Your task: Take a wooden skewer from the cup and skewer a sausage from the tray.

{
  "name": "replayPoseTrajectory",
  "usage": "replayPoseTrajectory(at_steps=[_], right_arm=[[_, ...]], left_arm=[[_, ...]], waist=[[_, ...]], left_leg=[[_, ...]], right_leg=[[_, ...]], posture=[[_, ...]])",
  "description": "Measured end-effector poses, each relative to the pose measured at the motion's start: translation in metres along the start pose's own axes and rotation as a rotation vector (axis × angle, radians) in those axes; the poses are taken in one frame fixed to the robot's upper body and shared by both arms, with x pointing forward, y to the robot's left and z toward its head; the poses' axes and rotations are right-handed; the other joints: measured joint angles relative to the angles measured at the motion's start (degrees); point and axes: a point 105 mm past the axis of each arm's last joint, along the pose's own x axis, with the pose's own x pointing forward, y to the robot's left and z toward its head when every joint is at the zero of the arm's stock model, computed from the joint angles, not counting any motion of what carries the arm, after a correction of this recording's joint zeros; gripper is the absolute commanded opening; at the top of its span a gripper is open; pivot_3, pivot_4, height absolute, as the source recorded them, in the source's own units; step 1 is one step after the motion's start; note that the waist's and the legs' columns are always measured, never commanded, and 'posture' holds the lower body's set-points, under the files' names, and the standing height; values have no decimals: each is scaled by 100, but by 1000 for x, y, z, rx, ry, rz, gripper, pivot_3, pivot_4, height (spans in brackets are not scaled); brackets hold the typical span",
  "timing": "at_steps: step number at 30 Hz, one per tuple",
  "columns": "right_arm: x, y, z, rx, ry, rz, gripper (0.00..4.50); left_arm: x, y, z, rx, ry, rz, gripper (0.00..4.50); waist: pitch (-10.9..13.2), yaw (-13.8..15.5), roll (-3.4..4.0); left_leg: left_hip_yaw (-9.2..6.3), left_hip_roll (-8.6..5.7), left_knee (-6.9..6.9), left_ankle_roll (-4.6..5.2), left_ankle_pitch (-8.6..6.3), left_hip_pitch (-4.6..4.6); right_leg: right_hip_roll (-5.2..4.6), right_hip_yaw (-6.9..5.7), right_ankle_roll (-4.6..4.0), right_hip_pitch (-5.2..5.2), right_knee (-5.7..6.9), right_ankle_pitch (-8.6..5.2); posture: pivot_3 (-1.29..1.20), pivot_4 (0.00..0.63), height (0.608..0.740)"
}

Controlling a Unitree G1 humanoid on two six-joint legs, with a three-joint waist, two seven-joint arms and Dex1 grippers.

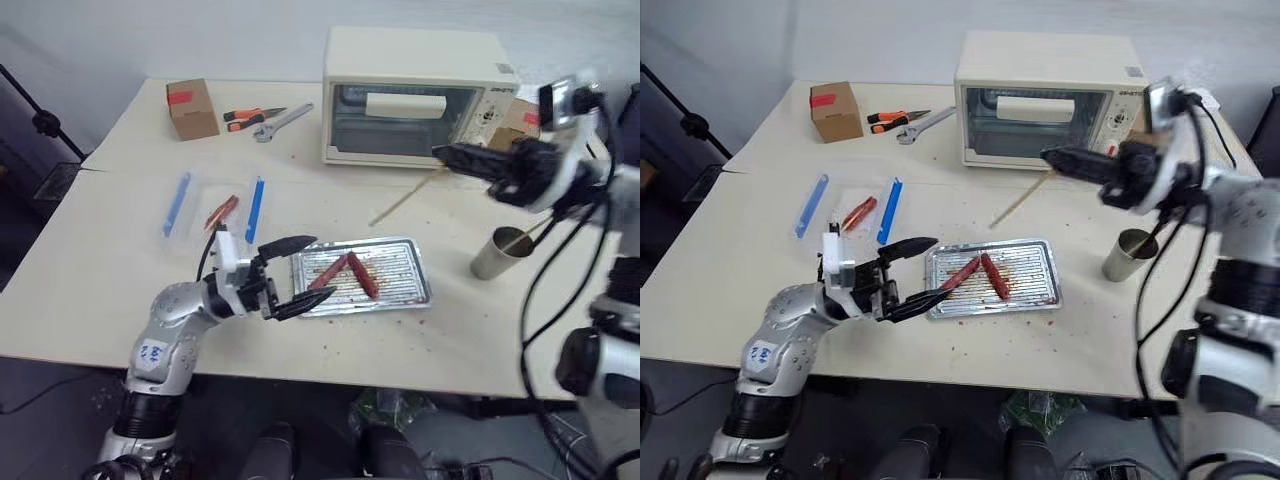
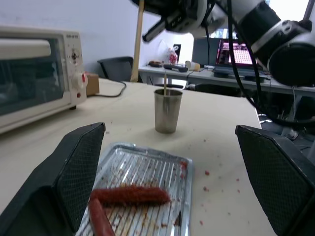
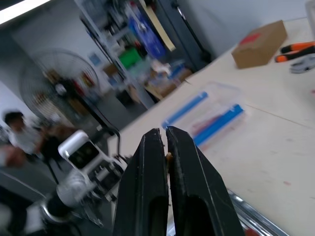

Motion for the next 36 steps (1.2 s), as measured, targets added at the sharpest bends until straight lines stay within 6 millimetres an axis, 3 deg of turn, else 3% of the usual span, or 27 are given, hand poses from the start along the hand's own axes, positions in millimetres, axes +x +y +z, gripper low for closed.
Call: replayPoseTrajectory(at_steps=[5, 11, 15, 26, 34, 36], right_arm=[[16, 11, -21, 85, -63, 67, 48], [22, 18, -40, 141, -60, 89, 48], [23, 20, -41, 149, -67, 83, 0], [20, 14, -44, 149, -81, 32, 0], [17, 12, -50, 170, -106, 26, 0], [15, 11, -52, 181, -111, 16, 530]], left_arm=[[24, 8, 8, -21, -119, 55, 4500], [38, 6, 14, -40, -191, 68, 4500], [41, 4, 13, -46, -189, 55, 3609], [42, 3, 14, -56, -205, 52, 152], [43, 3, 12, -73, -196, 50, 24], [42, 2, 11, -78, -187, 47, 0]], waist=[[0, -16, 0], [-1, -37, 0], [-1, -51, 0], [-1, -111, 0], [-1, -155, 0], [0, -152, 0]], left_leg=[[-4, -3, 12, 1, 0, -1], [-2, -3, 14, 2, 0, 1], [-2, -3, 13, 2, 0, 1], [-3, -4, 12, 6, -1, 1], [-3, 0, 9, 7, -1, 1], [-3, -2, 10, 7, -1, 1]], right_leg=[[2, -3, 0, 1, 7, 0], [6, -1, 0, 0, 15, 0], [9, 0, 0, 0, 15, 0], [10, 4, 0, 1, 14, 0], [10, 5, 0, 1, 13, 0], [10, 6, 0, 1, 12, 0]], posture=[[0, 150, 740], [0, 150, 740], [0, 150, 740], [0, 150, 740], [0, 150, 740], [0, 150, 740]])
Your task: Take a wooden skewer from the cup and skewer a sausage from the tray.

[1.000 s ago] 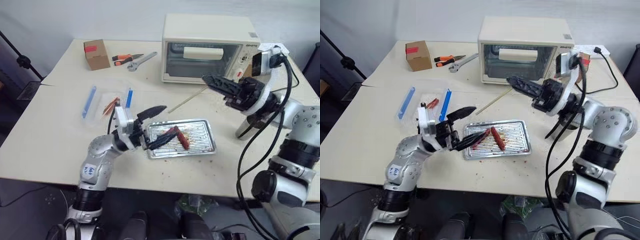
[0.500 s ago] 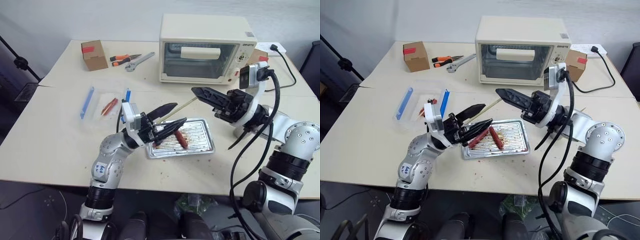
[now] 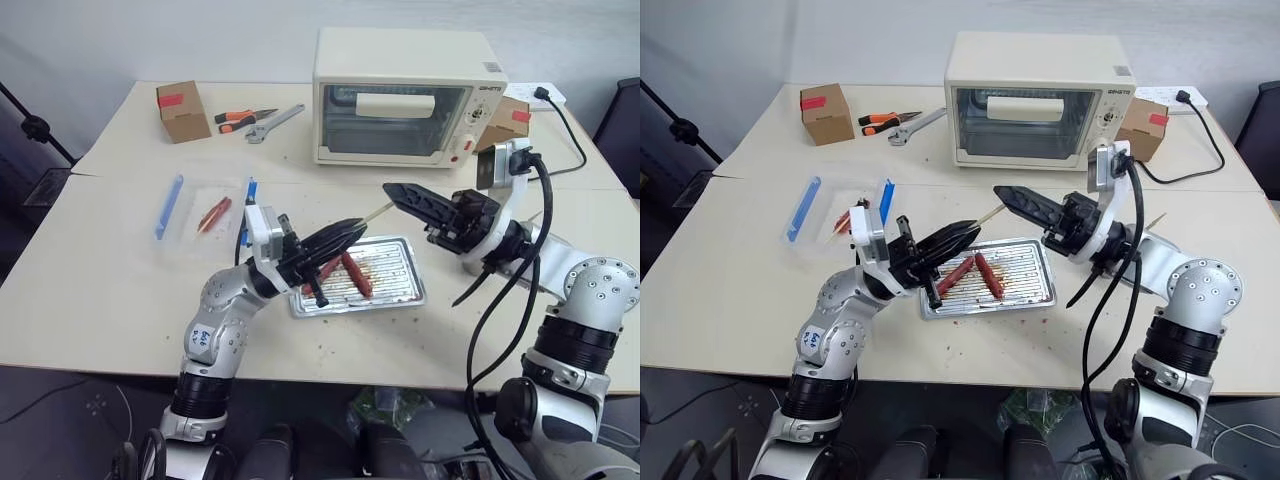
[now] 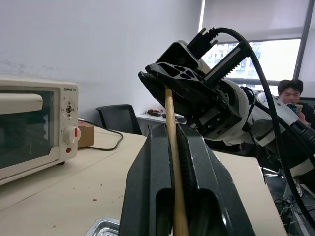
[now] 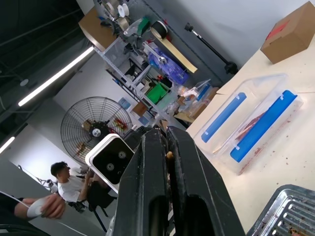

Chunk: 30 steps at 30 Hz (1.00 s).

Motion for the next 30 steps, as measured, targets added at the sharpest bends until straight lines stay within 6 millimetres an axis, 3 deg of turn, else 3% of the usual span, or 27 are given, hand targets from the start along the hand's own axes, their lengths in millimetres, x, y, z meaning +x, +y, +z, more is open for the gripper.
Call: replayPoseTrajectory(at_steps=[5, 8, 12, 17, 23, 26, 30], right_arm=[[-20, -16, -6, -186, 33, -171, 2037], [-51, -34, -14, -393, 102, -319, 3119], [-86, -43, -33, -550, 197, -370, 4462], [-126, -40, -56, -708, 384, -385, 4462], [-152, -44, -74, -724, 480, -422, 4462], [-132, -41, -75, -713, 494, -381, 4462], [-77, -45, -77, -755, 577, -324, 4462]], left_arm=[[-17, 11, 1, 36, 62, 44, 0], [-52, 23, 5, 84, 144, 123, 0], [-103, 29, 3, 76, 250, 244, 0], [-157, 22, 5, 51, 351, 373, 0], [-194, 9, 4, 3, 414, 480, 0], [-197, 9, 6, -20, 401, 500, 0], [-188, 11, 11, 1, 378, 477, 0]], waist=[[0, 4, 0], [0, 3, 0], [0, -11, 0], [1, 8, -2], [2, 24, -4], [2, -8, -4], [1, -10, -3]], left_leg=[[2, -2, -8, 2, -1, 1], [8, -2, -22, 4, -1, 6], [18, 3, -29, 4, -1, 12], [12, 5, -35, 6, -2, 37], [11, 13, -59, 16, -13, 106], [3, 22, -59, 15, -15, 107], [-1, 28, -60, -8, -12, 107]], right_leg=[[7, 0, 0, 0, -5, 0], [10, 0, 1, 0, -10, 0], [4, 1, 1, 0, -13, -1], [-5, 13, 1, 32, -62, -1], [-9, 15, -2, 111, -104, -2], [-5, 12, -3, 112, -103, -2], [0, 9, -10, 107, -104, -5]], posture=[[0, 150, 740], [0, 150, 740], [0, 150, 740], [0, 150, 740], [0, 150, 740], [0, 150, 740], [0, 150, 740]])
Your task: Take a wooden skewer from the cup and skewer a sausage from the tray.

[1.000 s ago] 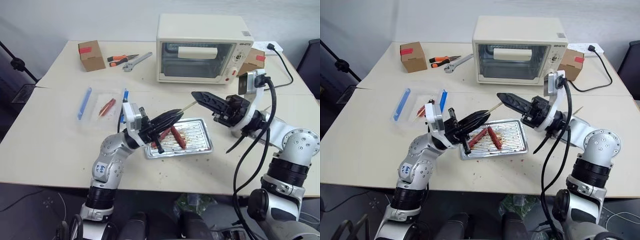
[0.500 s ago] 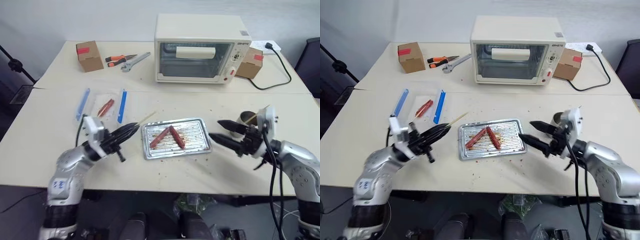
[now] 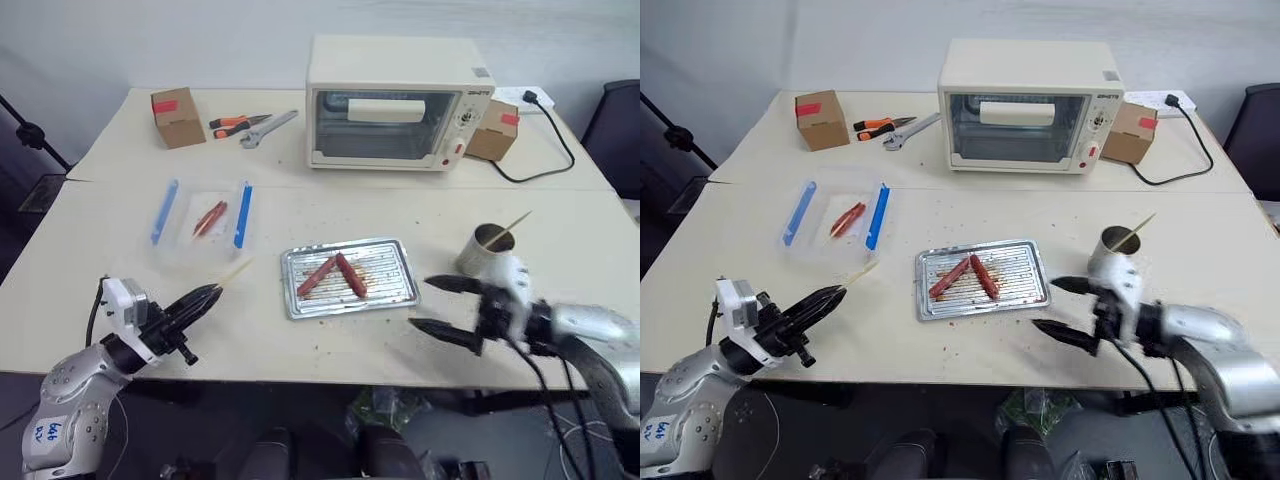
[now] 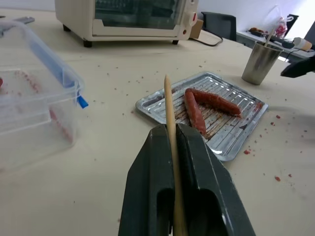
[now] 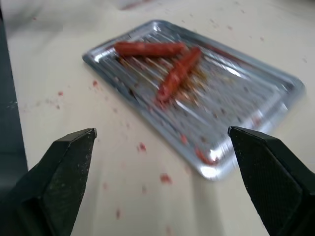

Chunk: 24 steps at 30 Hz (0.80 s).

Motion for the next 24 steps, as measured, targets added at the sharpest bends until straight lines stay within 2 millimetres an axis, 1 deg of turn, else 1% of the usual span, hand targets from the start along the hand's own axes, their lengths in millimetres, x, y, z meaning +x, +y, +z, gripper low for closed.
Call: replayPoseTrajectory(at_steps=[1, 3, 5, 6, 10, 13, 16, 19, 24], right_arm=[[9, 0, 2, -6, 17, -3, 4462], [37, -4, 9, -3, 37, -37, 4462], [58, -4, 13, -5, 56, -51, 4462], [64, -4, 13, -8, 75, -58, 4462], [70, -9, 1, -32, 155, -111, 4462], [71, -16, -6, -73, 199, -173, 4462], [71, -19, -7, -83, 209, -205, 4462], [74, -16, -9, -69, 205, -201, 3873], [79, -12, -9, -45, 195, -187, 2259]], left_arm=[[0, 0, 0, 1, -1, 1, 0], [-1, 1, -1, -3, 0, 7, 0], [0, 0, -1, -5, -7, 6, 0], [1, -1, -1, -7, -9, 7, 0], [0, -2, -5, -21, -4, 16, 0], [0, -4, -4, -16, -7, 18, 0], [1, -7, -1, -5, -15, 15, 0], [1, -7, -1, -7, -16, 16, 0], [4, -8, -1, -8, -18, 12, 0]], waist=[[0, 6, 0], [-1, 6, -2], [-1, 16, -2], [-1, 26, -2], [-1, 32, -4], [-1, 8, -4], [-1, 5, -4], [-1, -9, -4], [-1, -4, -4]], left_leg=[[-2, 0, -3, -2, -2, -1], [-4, -1, -3, -5, -3, -11], [-5, -5, -2, -5, -2, -17], [-11, -10, -2, -4, -3, -20], [-8, -24, 0, 9, -10, -21], [-5, -23, 0, 10, -10, -21], [-6, -17, 0, 6, -8, -19], [-4, -14, 0, 5, -8, -18], [-4, -15, 0, 6, -8, -18]], right_leg=[[0, -2, -1, -2, -2, -1], [0, -3, -3, -11, -1, -1], [-4, -5, -2, -18, 1, -1], [-8, -10, -3, -18, 0, -1], [-18, -6, -2, -16, -3, -1], [-16, -5, -2, -16, -2, -1], [-9, -6, -2, -16, -1, -1], [-6, -5, -2, -16, 0, -1], [-7, -5, -2, -16, 0, -1]], posture=[[0, 150, 740], [0, 150, 740], [0, 150, 740], [0, 150, 740], [0, 150, 740], [0, 150, 740], [0, 150, 740], [0, 150, 740], [0, 150, 740]])
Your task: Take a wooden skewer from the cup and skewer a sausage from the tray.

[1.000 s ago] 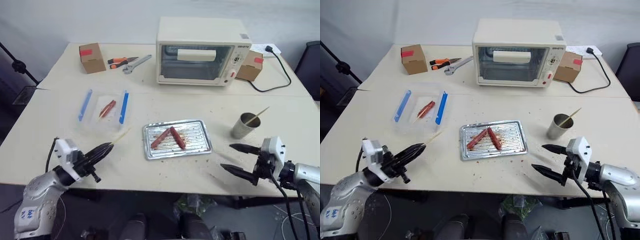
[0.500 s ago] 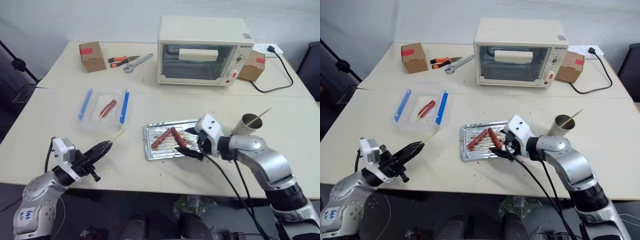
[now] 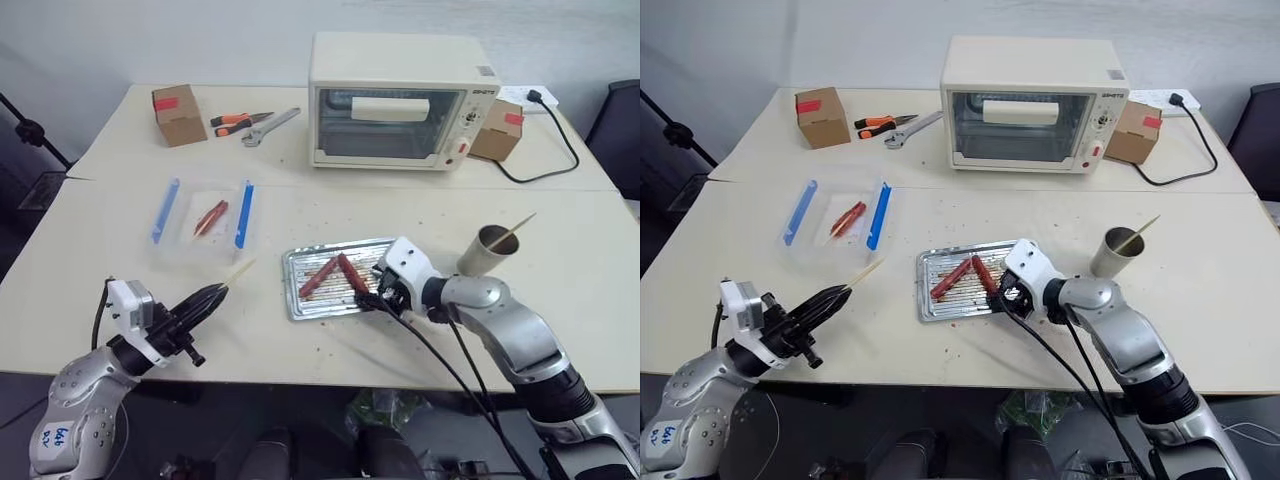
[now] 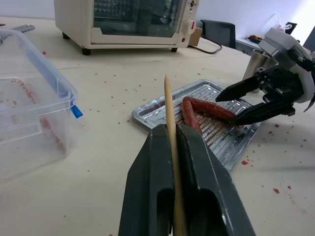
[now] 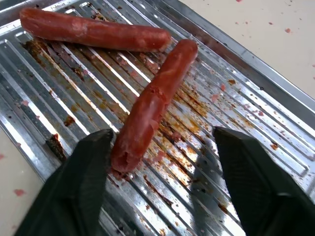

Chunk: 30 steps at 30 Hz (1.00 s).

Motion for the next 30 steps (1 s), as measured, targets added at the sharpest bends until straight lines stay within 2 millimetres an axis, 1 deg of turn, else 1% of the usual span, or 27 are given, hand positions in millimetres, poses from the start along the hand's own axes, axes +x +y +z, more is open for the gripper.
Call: replayPoseTrajectory(at_steps=[2, 5, 13, 16, 18, 19, 22, 24, 27, 30], right_arm=[[0, 0, 0, 4, 2, 2, 1617], [0, 0, -3, 15, 17, 2, 1617], [2, 2, -2, 33, 16, 0, 1617], [3, 4, -2, 45, 9, 14, 1069], [4, 5, -1, 49, -2, 27, 418], [4, 5, -1, 48, -5, 26, 231], [3, 4, -2, 53, -8, 21, 231], [-4, 0, -6, 45, -4, 19, 231], [-19, -10, -13, 14, 12, 19, 231], [-39, -19, -6, -62, -36, 57, 231]], left_arm=[[1, 0, 1, 3, -3, 0, 0], [3, 0, 2, 6, -8, -7, 0], [7, 0, 5, 13, -18, -18, 0], [10, -1, 5, 13, -19, -28, 0], [12, -2, 4, 10, -18, -37, 0], [12, -2, 4, 11, -19, -39, 0], [13, -3, 5, 13, -20, -49, 0], [13, -4, 5, 16, -15, -59, 0], [12, -3, 4, 31, 10, -78, 0], [12, -4, 3, 48, 34, -122, 0]], waist=[[0, 2, 0], [0, 4, 0], [0, -1, 0], [0, -2, 0], [0, -2, 0], [0, -3, 0], [0, 1, 0], [0, 10, 0], [1, 27, -1], [1, 14, -1]], left_leg=[[0, 0, 0, 0, 0, 0], [0, 0, 0, 0, 0, 0], [-1, 1, 0, 0, 0, 1], [-1, 1, -1, 0, 0, 2], [0, 1, -1, 0, 0, 1], [0, 1, -1, 0, 0, 2], [-1, 1, -1, 0, 0, 2], [-1, -1, -1, 1, 0, 1], [-1, -6, -1, 5, -1, 1], [1, -2, -3, 6, -1, 1]], right_leg=[[0, 0, 0, 0, 0, 0], [0, 0, 0, 0, 0, 0], [1, -1, 0, 0, 0, 0], [1, 0, 0, 0, 0, 0], [1, 0, 0, 0, 0, 0], [1, -1, 0, 0, 0, 0], [1, 0, 0, 0, 0, 0], [-1, -1, 0, 1, -1, 0], [-4, -1, 0, 4, -5, 0], [-1, -2, 0, 7, -10, 0]], posture=[[0, 150, 740], [0, 150, 740], [0, 150, 740], [0, 150, 740], [0, 150, 740], [0, 150, 740], [0, 150, 740], [0, 150, 740], [0, 150, 740], [0, 150, 740]])
